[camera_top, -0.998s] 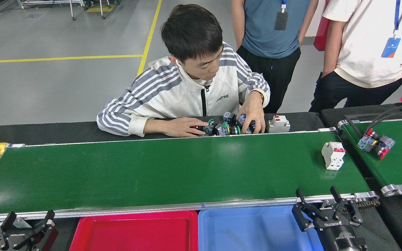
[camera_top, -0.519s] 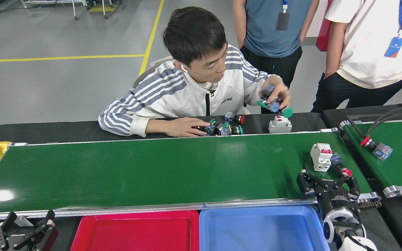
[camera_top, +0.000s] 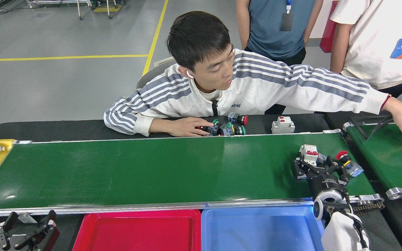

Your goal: Pick switch part from conveyor to tray

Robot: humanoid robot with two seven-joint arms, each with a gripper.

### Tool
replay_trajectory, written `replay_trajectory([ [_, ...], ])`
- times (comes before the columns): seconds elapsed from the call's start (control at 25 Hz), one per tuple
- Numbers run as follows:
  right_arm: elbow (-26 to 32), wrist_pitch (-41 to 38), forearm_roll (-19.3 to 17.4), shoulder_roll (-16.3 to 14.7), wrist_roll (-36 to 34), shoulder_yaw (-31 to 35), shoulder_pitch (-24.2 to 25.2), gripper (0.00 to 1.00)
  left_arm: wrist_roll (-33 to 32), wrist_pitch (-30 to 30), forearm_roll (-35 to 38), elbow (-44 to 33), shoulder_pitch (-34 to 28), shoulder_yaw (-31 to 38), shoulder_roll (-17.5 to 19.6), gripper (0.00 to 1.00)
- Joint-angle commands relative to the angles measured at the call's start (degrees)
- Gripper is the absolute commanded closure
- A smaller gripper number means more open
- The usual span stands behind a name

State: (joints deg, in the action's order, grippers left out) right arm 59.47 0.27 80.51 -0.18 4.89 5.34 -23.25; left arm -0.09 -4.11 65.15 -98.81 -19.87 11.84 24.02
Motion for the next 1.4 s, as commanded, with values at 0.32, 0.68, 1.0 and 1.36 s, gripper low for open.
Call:
replay_trajectory([
  [0.32, 0.29, -0.89, -0.36, 0.09, 0.03, -2.61, -1.18, 0.78, 0.26, -0.11, 0.15, -0.51, 0.27, 0.29, 0.85, 0.00],
  [0.68, 9.69, -1.06, -1.94, 1.05, 1.88, -5.69, -0.22, 0.99, 0.26, -0.11, 0.15, -0.68, -0.08, 0.37, 0.59, 0.00],
  [1.0, 39.75, -16.88, -5.89, 0.09, 1.87, -10.17, 26.14, 0.84, 0.26, -0.02, 0.15, -0.60, -0.26, 0.37, 0.32, 0.00],
  [1.36, 41.78, -8.46, -4.93, 3.51, 1.79, -9.73, 34.15, 0.01, 0.26, -0.02, 0.15, -0.51, -0.43, 0.46, 0.23, 0.00],
])
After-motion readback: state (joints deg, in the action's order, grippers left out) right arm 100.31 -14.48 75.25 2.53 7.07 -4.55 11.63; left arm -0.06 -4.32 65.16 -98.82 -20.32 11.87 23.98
